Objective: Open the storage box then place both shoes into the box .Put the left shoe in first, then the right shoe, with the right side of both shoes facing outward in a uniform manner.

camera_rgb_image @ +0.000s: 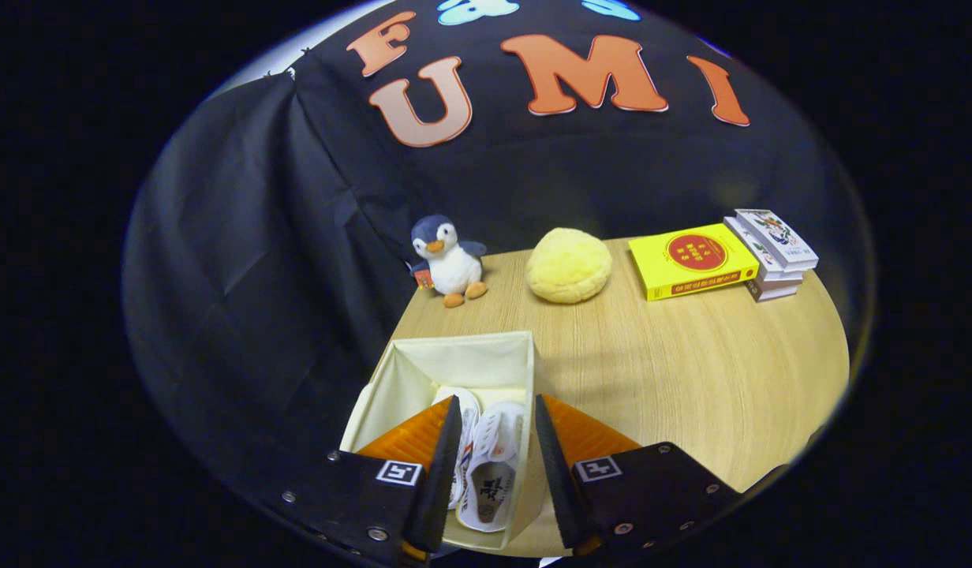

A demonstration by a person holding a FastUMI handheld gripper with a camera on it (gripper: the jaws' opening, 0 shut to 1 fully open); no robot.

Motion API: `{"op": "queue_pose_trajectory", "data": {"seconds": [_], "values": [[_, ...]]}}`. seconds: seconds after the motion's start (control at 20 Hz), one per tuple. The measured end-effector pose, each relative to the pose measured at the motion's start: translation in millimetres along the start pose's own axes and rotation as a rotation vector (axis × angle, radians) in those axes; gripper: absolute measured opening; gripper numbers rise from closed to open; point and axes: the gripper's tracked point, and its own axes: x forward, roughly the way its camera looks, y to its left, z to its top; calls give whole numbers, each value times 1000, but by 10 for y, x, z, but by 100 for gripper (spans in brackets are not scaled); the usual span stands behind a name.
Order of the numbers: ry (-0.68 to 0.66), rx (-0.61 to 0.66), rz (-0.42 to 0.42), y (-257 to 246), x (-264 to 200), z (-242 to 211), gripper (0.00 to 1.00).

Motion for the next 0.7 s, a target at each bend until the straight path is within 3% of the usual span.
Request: {"op": "queue_pose_trajectory", "data": {"seconds": [0.45,0.7], "values": [[-285,-83,-11,-838,-718,867,84],[-479,-137,-42,-1200,-1214,1436,93]]}}
